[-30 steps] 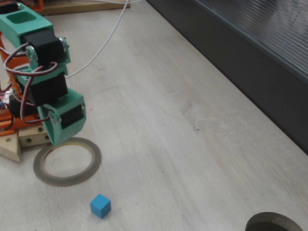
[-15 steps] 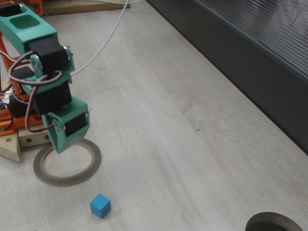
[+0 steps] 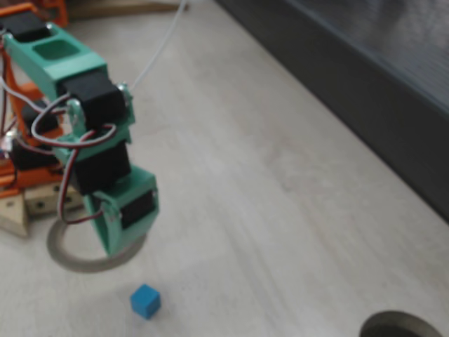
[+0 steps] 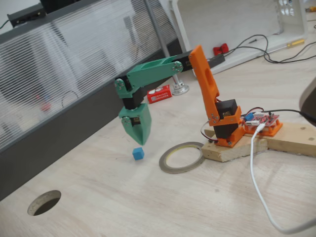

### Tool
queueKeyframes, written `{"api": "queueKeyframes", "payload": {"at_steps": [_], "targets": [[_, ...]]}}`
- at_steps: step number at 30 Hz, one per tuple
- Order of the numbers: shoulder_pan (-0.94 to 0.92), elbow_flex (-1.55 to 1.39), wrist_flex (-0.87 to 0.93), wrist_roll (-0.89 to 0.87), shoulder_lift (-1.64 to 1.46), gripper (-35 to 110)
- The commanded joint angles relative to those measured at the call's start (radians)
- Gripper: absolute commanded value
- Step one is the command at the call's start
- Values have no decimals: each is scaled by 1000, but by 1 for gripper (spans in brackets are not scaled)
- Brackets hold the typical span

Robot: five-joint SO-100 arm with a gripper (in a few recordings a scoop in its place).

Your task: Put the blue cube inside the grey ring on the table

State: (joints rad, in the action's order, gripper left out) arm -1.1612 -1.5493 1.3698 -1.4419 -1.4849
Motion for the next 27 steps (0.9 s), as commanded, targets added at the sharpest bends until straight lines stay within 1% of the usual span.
{"api": "queueKeyframes", "payload": {"at_steps": [1,7,27], "targets": [[-106,100,-5,-14,41,0],[-198,170,-6,-15,109,0],[-187,218,-8,-17,202,0]]}}
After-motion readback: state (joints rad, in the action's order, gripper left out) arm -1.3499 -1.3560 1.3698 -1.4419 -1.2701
